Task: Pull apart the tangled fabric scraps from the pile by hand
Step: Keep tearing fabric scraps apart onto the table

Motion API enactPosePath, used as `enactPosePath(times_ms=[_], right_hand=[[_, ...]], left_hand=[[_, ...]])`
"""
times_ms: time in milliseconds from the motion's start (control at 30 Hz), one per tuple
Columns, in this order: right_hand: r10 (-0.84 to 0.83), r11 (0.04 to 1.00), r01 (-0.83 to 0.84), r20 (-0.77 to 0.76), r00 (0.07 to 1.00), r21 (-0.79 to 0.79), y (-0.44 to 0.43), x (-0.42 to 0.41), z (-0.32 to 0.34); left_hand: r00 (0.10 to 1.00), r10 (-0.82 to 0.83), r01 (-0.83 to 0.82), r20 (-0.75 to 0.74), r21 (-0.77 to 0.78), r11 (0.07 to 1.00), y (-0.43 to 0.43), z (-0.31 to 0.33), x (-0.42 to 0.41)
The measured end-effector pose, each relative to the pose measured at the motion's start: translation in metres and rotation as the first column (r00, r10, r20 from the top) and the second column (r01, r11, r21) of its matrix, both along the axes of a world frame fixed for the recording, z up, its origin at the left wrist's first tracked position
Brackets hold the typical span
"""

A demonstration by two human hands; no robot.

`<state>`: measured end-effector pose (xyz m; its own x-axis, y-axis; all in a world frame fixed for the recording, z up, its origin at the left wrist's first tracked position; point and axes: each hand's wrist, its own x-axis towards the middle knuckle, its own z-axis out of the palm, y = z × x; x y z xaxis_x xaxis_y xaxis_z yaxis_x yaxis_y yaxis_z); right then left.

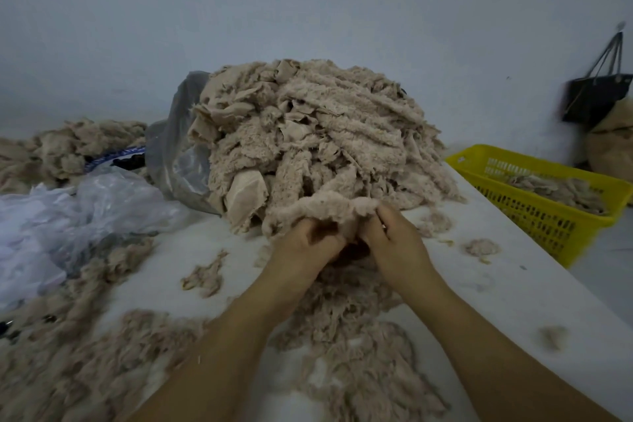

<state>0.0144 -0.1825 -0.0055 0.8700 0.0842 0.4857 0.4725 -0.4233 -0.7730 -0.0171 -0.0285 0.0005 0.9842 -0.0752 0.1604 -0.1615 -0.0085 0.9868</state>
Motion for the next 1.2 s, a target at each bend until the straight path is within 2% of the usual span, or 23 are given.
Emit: enactPosePath(times_ms=[67,100,200,300,367,433,533,600,633,667,733,767,833,900,1000,1067,1133,1200], right_hand=[[0.045,0.999,-0.044,-0.059,0.997,0.019,0.003,-0.002,0.000],[0.073,0.997,-0.069,-0.103,0.992,0.038,0.006,-0.004,0.001],[0.158,0.974,-0.110,-0.243,0.957,0.200,0.011,-0.008,0.004],[0.181,0.958,-0.098,-0.303,0.936,0.270,0.009,-0.009,0.007],[0.202,0.948,-0.093,-0.352,0.914,0.304,0.009,-0.007,0.007],[0.180,0.919,-0.008,-0.403,0.897,0.393,0.006,-0.005,0.011],[0.171,0.771,0.170,-0.456,0.873,0.614,-0.013,0.004,0.018],[0.189,0.630,0.259,-0.467,0.864,0.733,-0.027,0.008,0.023],[0.183,0.572,0.289,-0.462,0.868,0.768,-0.031,0.009,0.025],[0.175,0.543,0.301,-0.456,0.872,0.784,-0.034,0.011,0.026],[0.163,0.561,0.297,-0.454,0.876,0.773,-0.035,0.011,0.024],[0.163,0.572,0.290,-0.452,0.877,0.768,-0.035,0.011,0.023],[0.178,0.584,0.265,-0.439,0.881,0.768,-0.033,0.010,0.022],[0.189,0.608,0.231,-0.421,0.887,0.760,-0.031,0.009,0.022],[0.220,0.661,0.180,-0.417,0.882,0.728,-0.026,0.007,0.021],[0.219,0.700,0.171,-0.436,0.873,0.694,-0.019,0.004,0.020],[0.205,0.670,0.202,-0.440,0.874,0.714,-0.018,0.004,0.022],[0.228,0.523,0.269,-0.437,0.870,0.809,-0.027,0.008,0.025]], left_hand=[[0.999,0.052,-0.052,-0.003,0.073,0.996,0.000,-0.003,0.001],[0.998,0.068,-0.067,-0.019,0.049,0.997,0.001,-0.003,-0.001],[0.991,0.101,-0.114,-0.086,-0.152,0.982,0.004,0.003,-0.002],[0.985,0.121,-0.157,-0.122,-0.361,0.919,0.003,0.010,-0.002],[0.975,0.154,-0.213,-0.162,-0.462,0.861,0.004,0.015,0.000],[0.950,0.195,-0.302,-0.242,-0.571,0.763,0.012,0.020,0.002],[0.876,0.304,-0.481,-0.374,-0.666,0.570,0.034,0.022,0.007],[0.831,0.363,-0.555,-0.420,-0.655,0.513,0.047,0.018,0.009],[0.818,0.405,-0.574,-0.409,-0.620,0.534,0.050,0.016,0.010],[0.802,0.472,-0.597,-0.367,-0.524,0.607,0.051,0.013,0.010],[0.799,0.584,-0.601,-0.145,-0.148,0.785,0.046,0.007,0.011],[0.821,0.571,-0.571,0.003,0.031,0.821,0.040,0.005,0.011],[0.877,0.431,-0.479,0.214,0.314,0.819,0.029,0.002,0.011],[0.921,0.242,-0.374,0.304,0.524,0.765,0.019,-0.001,0.011],[0.968,-0.081,-0.098,0.236,0.659,0.746,0.004,-0.007,0.008],[0.968,-0.158,-0.028,0.194,0.711,0.702,-0.002,-0.013,0.006],[0.975,-0.100,-0.073,0.199,0.711,0.699,-0.003,-0.014,0.007],[0.979,0.045,-0.170,0.199,0.673,0.720,0.008,-0.010,0.012]])
